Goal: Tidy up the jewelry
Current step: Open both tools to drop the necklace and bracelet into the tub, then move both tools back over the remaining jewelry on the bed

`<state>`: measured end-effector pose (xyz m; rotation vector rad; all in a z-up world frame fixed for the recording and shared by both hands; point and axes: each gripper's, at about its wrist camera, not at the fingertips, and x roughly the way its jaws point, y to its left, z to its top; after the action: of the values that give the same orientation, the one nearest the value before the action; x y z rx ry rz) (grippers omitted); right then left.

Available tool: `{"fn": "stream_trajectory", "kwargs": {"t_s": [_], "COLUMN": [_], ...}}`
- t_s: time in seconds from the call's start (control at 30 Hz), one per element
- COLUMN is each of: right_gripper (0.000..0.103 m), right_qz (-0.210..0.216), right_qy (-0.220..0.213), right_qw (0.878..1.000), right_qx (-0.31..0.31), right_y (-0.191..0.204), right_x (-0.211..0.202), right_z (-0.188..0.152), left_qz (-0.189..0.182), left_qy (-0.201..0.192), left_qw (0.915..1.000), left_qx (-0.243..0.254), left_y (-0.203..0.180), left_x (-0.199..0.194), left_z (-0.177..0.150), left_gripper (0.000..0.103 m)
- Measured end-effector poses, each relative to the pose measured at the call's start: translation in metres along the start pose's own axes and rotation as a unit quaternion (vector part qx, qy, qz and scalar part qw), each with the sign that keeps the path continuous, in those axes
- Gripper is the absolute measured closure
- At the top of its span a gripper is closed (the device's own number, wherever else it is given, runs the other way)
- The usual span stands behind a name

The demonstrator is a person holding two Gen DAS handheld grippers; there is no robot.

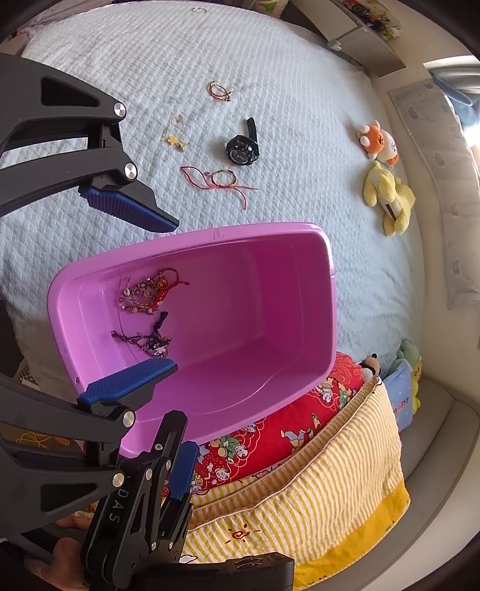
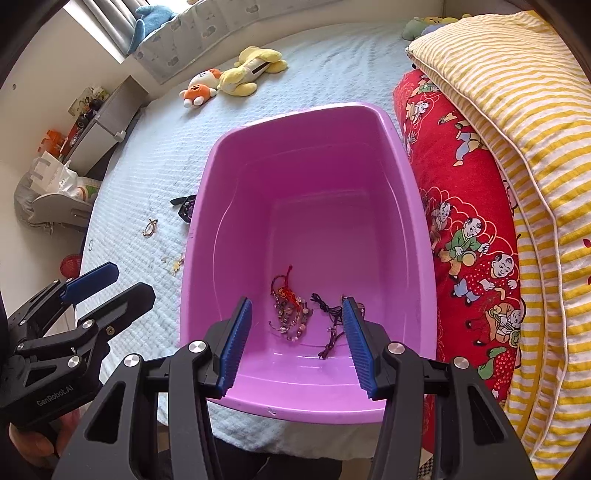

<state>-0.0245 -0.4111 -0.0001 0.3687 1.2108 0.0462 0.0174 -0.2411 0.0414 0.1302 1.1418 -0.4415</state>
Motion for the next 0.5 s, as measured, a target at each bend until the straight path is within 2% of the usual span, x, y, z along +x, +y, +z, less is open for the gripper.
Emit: {"fn": "stream_trajectory", "kwargs": {"t_s": [0.27, 0.5], "right_gripper": [0.05, 0.048], "right_qz": [0.005, 0.016], "right_qy": [0.009, 0.02], "right_qw": [1.0, 0.998], "right_qx": [-0.023, -0.058], "right_y": [0.012, 0.03], "right_x": [-0.001, -0.002], "right_z": [0.003, 0.008], "left_qz": [0.006, 0.018], "left_qy": [-0.002, -0.008], "left_qw": [0.9998, 0.9983], "left_qx": [-0.019, -0.055], "left_y": [0.013, 0.035], "left_x": [-0.007, -0.018], "left_z": [0.0, -0.007], "left_gripper": [0.034, 0.034]}}
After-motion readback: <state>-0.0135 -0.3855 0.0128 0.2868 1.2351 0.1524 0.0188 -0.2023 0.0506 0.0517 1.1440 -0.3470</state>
